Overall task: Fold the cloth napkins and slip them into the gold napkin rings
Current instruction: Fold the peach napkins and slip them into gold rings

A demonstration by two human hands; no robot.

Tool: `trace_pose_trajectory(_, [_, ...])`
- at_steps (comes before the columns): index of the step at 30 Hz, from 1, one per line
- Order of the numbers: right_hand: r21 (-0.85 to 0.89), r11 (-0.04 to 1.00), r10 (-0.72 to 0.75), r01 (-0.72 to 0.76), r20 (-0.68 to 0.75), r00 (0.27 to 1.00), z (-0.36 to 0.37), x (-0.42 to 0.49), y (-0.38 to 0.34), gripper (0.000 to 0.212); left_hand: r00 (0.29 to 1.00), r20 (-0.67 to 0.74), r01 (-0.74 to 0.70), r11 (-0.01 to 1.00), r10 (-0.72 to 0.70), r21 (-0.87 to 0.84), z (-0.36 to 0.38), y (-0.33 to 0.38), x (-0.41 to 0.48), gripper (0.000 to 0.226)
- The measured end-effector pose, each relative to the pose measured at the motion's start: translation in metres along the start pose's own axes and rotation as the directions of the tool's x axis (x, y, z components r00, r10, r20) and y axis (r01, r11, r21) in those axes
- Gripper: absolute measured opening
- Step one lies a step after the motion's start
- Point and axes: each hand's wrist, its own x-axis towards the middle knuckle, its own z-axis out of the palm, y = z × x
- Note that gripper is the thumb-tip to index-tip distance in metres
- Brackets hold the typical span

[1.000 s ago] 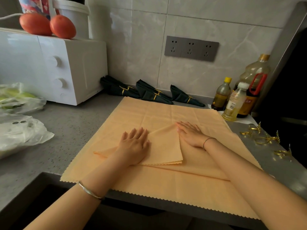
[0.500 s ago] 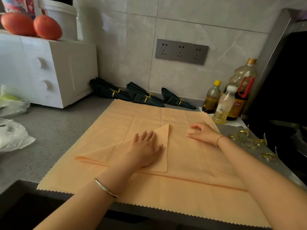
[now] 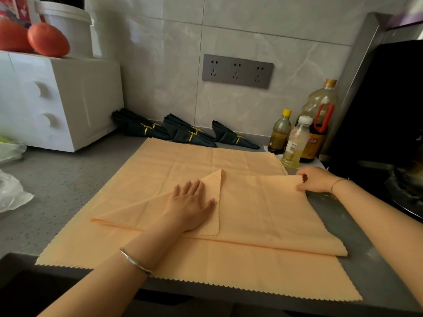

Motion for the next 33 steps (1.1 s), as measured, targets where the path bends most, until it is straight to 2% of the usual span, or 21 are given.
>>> trace_pose_trajectory(3, [0.194, 0.977, -0.052, 0.089, -0.186, 0.981, 0.001, -0.02, 0.005, 0.021, 1.0, 0.0, 0.008, 1.0, -0.008, -0.005, -0.001, 0.002, 0.0, 0.07])
trace_pose_trajectory(6, [0.311, 0.919, -0.108, 0.241, -0.388, 0.915, 0.004, -0.053, -0.02, 0.005, 1.0, 0.008, 0.012, 1.0, -0.012, -0.002, -0.001, 0.003, 0.0, 0.071])
trace_pose_trajectory(11, [0.162, 0.896, -0.311, 0.414, -0.437, 0.844, 0.025, -0.121, -0.081, 0.008, 1.0, 0.02, 0.012, 1.0, -0.012, -0.015, -0.001, 0.004, 0.002, 0.07])
trace_pose_trajectory(15, [-0.055, 0.825, -0.511, 0.562, -0.495, 0.703, 0.055, -0.146, -0.108, 0.007, 1.0, 0.008, 0.021, 1.0, -0.021, -0.017, -0.001, 0.005, 0.001, 0.068])
trace_pose_trajectory(19, [-0.111, 0.782, -0.573, 0.614, -0.517, 0.636, 0.073, -0.153, -0.124, 0.005, 1.0, 0.012, 0.017, 0.999, -0.016, -0.027, -0.001, 0.006, 0.0, 0.067])
trace_pose_trajectory(23, [-0.145, 0.784, -0.582, 0.603, -0.51, 0.634, 0.084, -0.158, -0.132, 0.031, 1.0, 0.018, -0.019, 1.0, 0.019, -0.021, -0.004, 0.008, -0.001, 0.063])
trace_pose_trajectory(29, [-0.048, 0.816, -0.517, 0.576, -0.505, 0.691, 0.099, -0.161, -0.135, 0.029, 0.987, 0.062, -0.141, 0.983, 0.149, -0.117, -0.004, 0.022, -0.001, 0.054])
trace_pose_trajectory(33, [0.037, 0.831, -0.468, 0.556, -0.496, 0.732, 0.102, -0.164, -0.136, 0.029, 0.988, 0.044, -0.146, 0.987, 0.149, -0.067, 0.002, 0.026, -0.001, 0.055])
